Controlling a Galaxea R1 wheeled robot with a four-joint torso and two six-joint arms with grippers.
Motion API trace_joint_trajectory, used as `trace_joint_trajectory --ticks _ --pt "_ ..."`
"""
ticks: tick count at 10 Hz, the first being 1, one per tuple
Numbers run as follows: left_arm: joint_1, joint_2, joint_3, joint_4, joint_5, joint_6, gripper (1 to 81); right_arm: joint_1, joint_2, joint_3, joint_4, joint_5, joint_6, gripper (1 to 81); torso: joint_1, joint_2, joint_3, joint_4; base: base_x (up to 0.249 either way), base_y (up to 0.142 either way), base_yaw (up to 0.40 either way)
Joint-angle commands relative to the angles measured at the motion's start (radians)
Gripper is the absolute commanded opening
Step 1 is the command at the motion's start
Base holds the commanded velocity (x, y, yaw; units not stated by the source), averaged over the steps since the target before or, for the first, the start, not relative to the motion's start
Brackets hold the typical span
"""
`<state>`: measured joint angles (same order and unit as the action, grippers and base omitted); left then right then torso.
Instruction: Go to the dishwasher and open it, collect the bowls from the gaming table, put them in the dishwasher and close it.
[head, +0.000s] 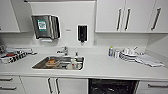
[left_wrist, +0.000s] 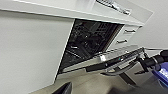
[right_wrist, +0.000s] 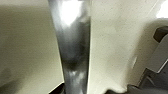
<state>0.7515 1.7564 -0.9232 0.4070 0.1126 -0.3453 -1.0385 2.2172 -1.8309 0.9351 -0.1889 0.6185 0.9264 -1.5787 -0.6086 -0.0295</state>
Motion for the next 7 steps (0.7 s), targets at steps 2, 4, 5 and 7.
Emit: trace_joint_trajectory --ticks 2,4,5,7 --pt "-0.093 -0.029 0.026 0.001 0.006 -0.003 81.1 0.061 -0.035 0.001 0.002 -0.099 -0.006 81.1 0.000 0.000 0.000 0.000 -0.066 0.000 0.000" --pt "-0.093 -0.029 0.030 0.003 0.009 -0.003 81.1 0.038 -0.002 -0.017 -0.002 -0.093 -0.008 81.1 0.000 0.000 0.000 0.000 -0.067 0.000 0.000" --pt "-0.093 -0.029 0.032 0.003 0.024 -0.003 81.1 0.021 0.029 -0.036 -0.009 -0.072 -0.008 81.1 0.000 0.000 0.000 0.000 -0.075 0.000 0.000" --pt "-0.087 -0.023 0.033 0.004 0.026 -0.003 81.1 0.001 0.073 -0.085 -0.009 -0.073 -0.010 81.1 0.000 0.000 0.000 0.000 -0.078 0.000 0.000"
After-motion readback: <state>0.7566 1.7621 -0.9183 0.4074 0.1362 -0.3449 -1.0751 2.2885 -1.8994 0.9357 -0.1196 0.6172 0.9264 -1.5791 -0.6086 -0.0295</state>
